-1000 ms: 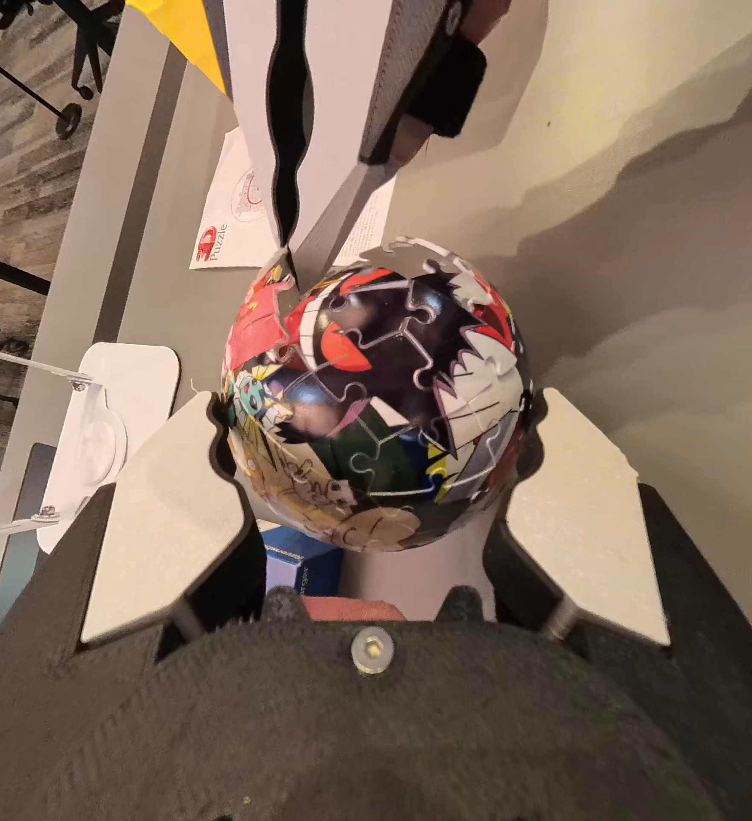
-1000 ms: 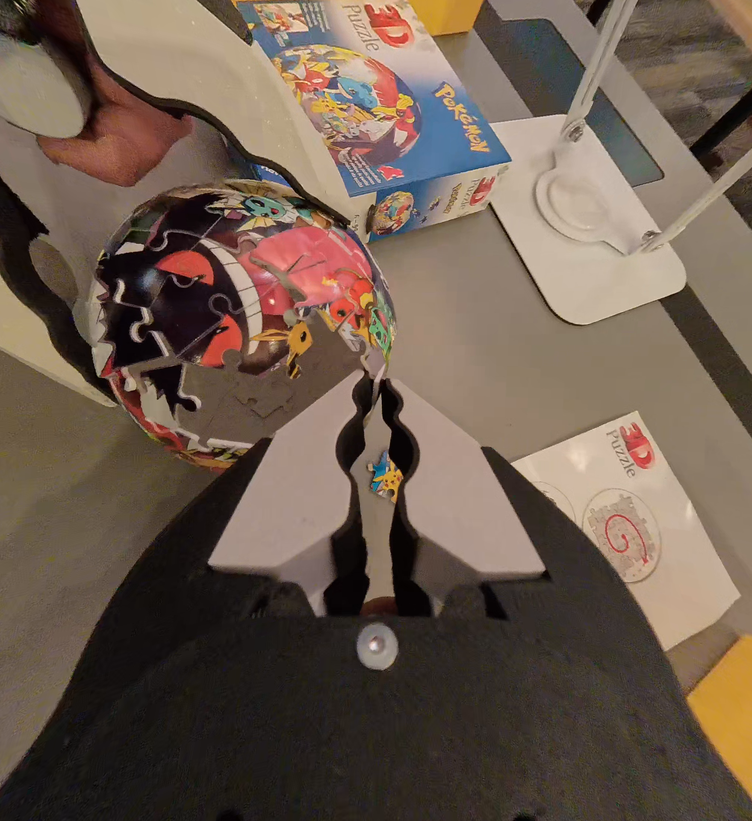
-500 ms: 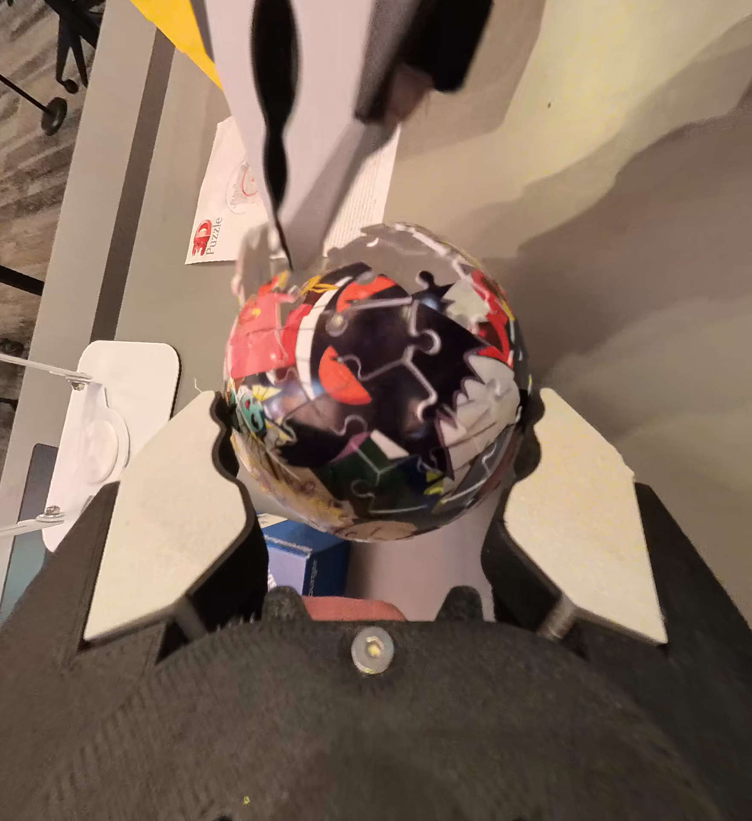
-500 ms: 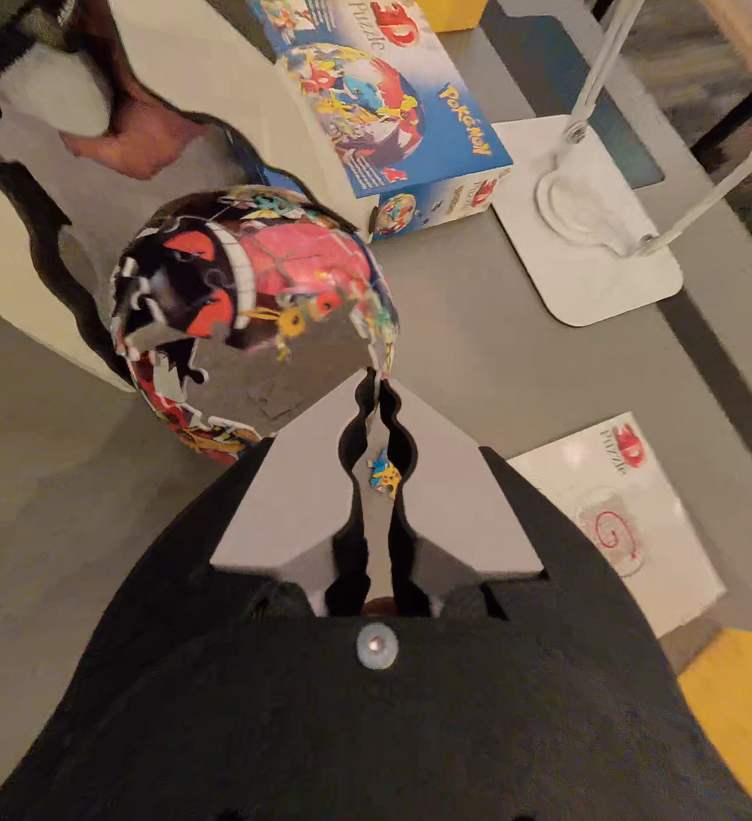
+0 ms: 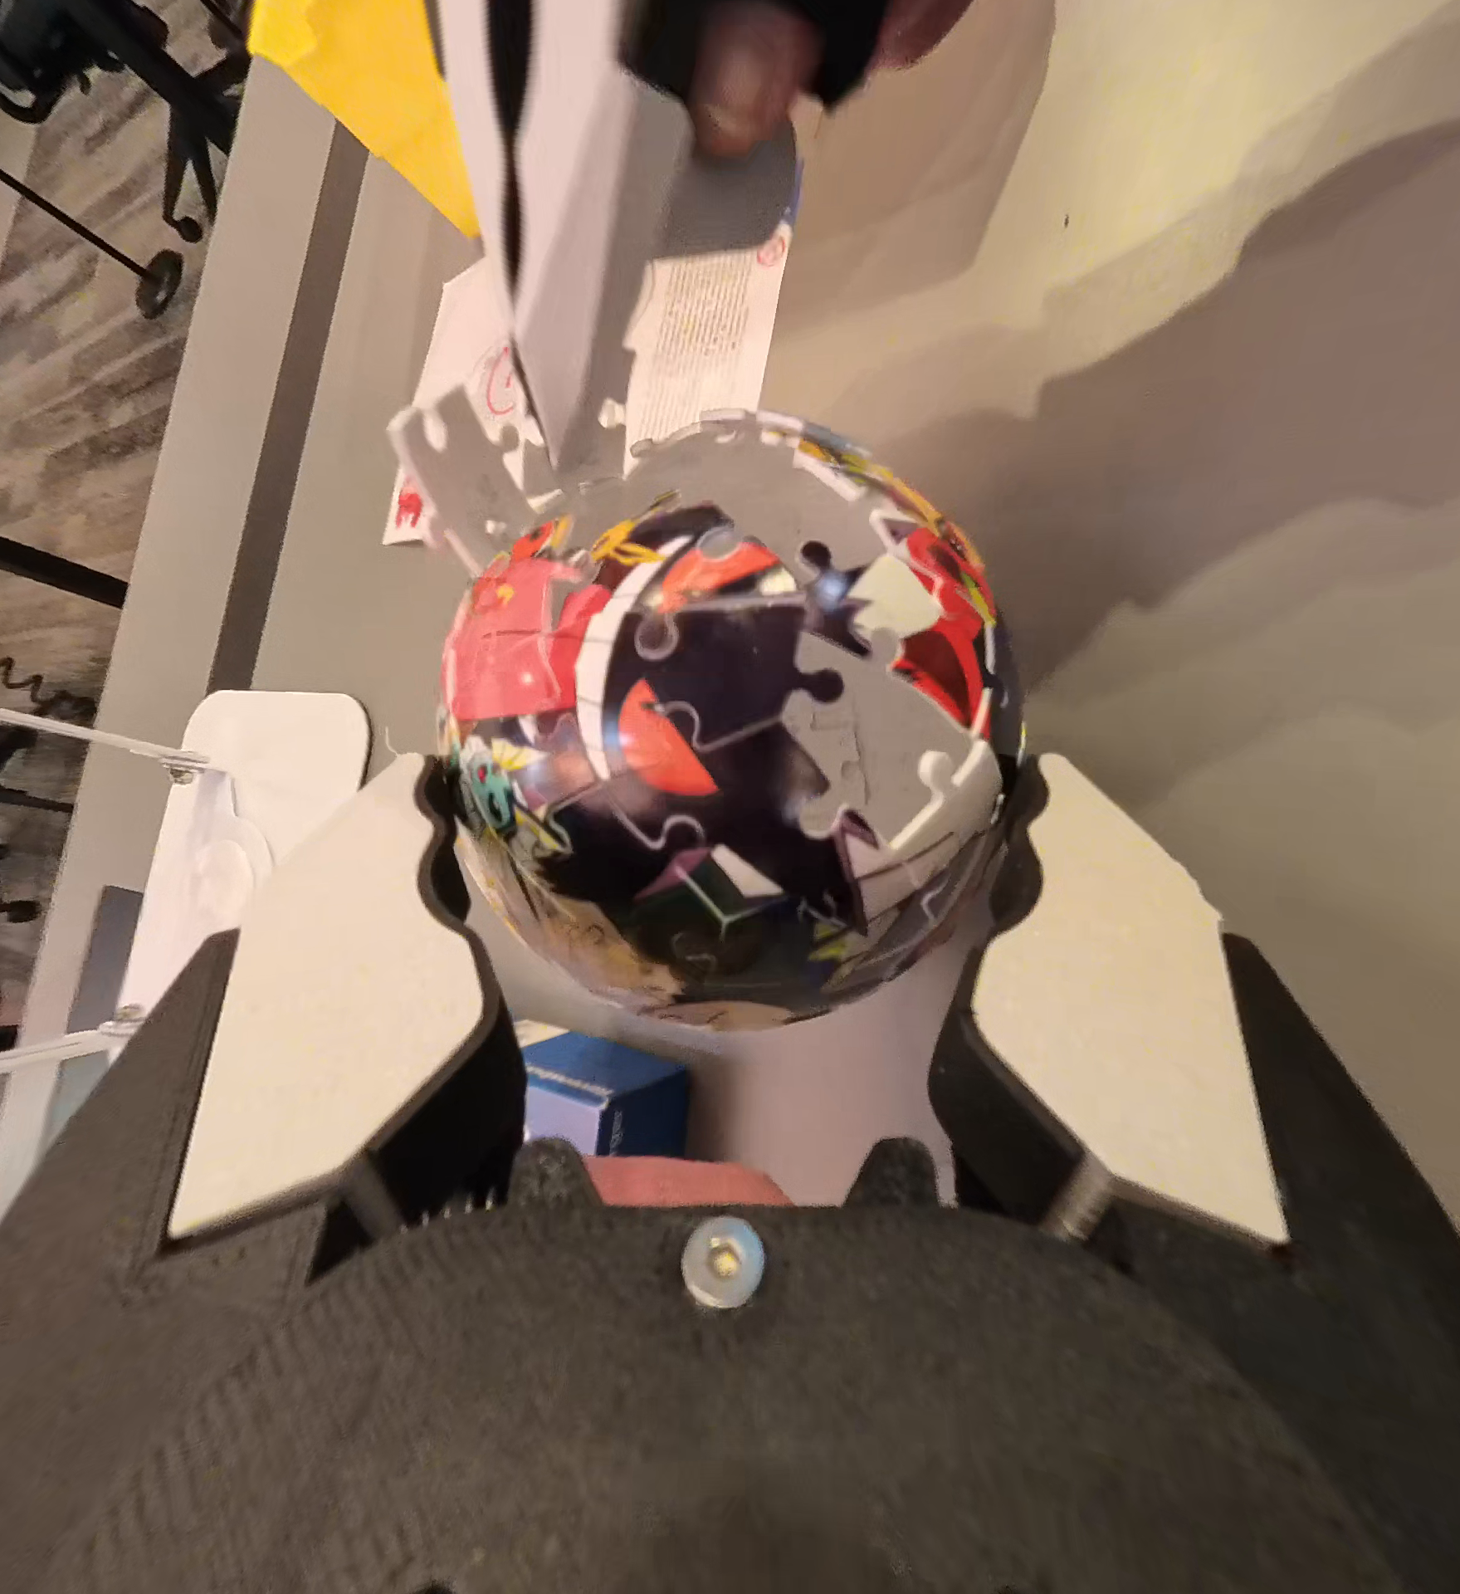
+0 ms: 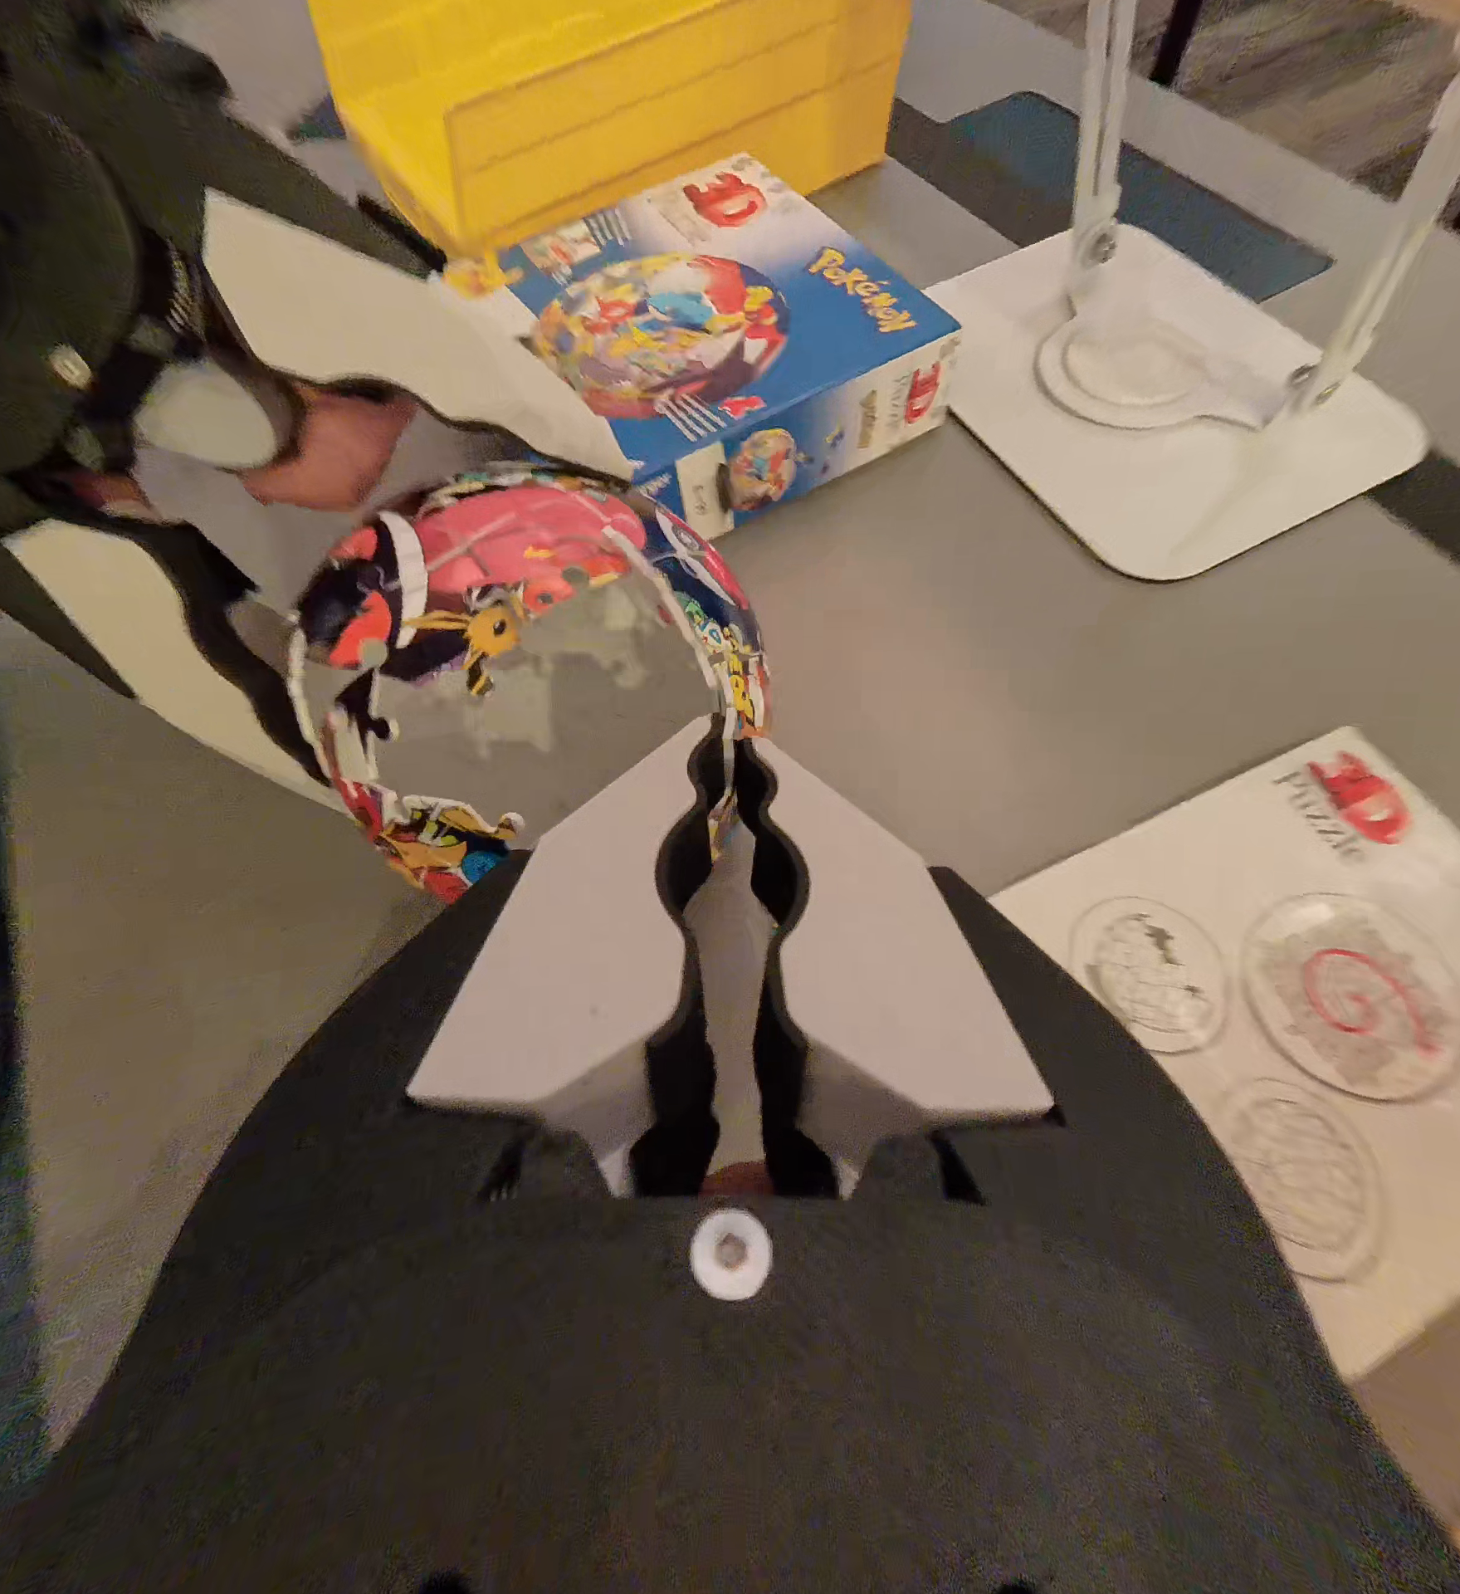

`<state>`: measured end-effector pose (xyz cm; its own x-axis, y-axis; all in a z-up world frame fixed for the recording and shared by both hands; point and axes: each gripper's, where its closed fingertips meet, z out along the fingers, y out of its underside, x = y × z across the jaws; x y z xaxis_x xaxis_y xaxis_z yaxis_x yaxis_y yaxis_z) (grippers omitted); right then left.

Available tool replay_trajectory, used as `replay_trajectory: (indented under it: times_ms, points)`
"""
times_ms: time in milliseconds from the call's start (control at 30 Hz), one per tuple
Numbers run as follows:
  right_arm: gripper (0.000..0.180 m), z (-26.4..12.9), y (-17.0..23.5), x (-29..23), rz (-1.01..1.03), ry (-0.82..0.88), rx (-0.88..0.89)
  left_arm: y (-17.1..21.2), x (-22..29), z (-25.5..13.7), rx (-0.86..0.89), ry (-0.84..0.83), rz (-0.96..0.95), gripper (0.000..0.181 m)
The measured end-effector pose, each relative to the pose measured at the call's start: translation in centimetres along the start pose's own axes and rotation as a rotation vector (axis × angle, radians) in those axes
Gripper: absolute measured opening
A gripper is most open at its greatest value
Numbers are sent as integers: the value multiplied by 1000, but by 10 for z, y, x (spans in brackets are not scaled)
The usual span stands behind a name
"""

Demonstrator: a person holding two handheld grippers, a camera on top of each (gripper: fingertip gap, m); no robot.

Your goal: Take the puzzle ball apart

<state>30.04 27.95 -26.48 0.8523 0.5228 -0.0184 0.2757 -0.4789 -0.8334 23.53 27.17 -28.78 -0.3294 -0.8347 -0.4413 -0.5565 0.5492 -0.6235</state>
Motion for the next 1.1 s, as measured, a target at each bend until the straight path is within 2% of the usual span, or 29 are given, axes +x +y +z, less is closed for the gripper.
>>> replay_trajectory:
  times_ms: [67,100,133,167,267,300,467,567,633,767,933,967,1000,1033,1100]
  points:
    - [0,1,-2,-3,-211,166,-49,2,0,1,0,18,-39,119]
    - [0,1,-4,-6,-261,215,-50,3,-1,1,5,20,-46,119]
    - [0,-1,-6,-7,-229,219,-17,4,-1,-1,10,26,-57,119]
    - [0,-3,-10,-8,-113,182,53,5,-1,-2,13,31,-62,119]
    - [0,-19,-23,3,439,-36,342,10,-3,-1,15,22,-108,114]
    - [0,-21,-17,13,472,3,354,10,-4,-1,22,29,-129,114]
    - [0,-26,-9,-2,343,95,317,7,-2,1,3,26,-107,115]
    - [0,-63,-17,9,197,257,294,10,-5,0,5,19,-121,115]
    - [0,-103,-18,37,196,368,291,11,-5,-1,5,11,-114,115]
    - [0,-174,23,113,362,537,238,11,-3,-1,-7,3,-99,115]
    - [2,-192,113,178,587,591,89,10,-1,-2,-6,6,-112,116]
    - [13,-194,127,185,607,617,59,10,-1,-2,-9,6,-109,116]
    - [33,-197,137,190,621,642,32,10,-1,-3,-14,7,-110,116]
    - [43,-201,141,193,613,669,21,10,0,-3,-17,8,-109,115]
    - [47,-210,138,191,578,701,18,11,0,-4,-20,9,-110,115]
